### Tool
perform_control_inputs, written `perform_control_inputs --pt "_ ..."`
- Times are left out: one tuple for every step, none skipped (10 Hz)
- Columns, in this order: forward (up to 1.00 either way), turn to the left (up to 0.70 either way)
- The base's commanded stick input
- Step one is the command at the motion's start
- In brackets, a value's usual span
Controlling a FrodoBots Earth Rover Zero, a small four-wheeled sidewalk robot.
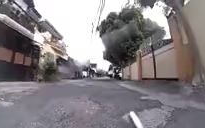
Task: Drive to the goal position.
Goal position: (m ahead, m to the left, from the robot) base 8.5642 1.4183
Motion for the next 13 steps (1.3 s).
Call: perform_control_inputs --pt "0.85 -0.17" --pt "0.85 0.0" --pt "0.85 0.0" --pt "0.85 0.0" --pt "0.85 -0.01" --pt "0.85 -0.05" --pt "0.85 -0.09" --pt "0.85 -0.13" --pt "0.85 -0.16" --pt "0.85 -0.2" --pt "0.85 -0.24" --pt "0.85 -0.28" --pt "0.85 -0.32"
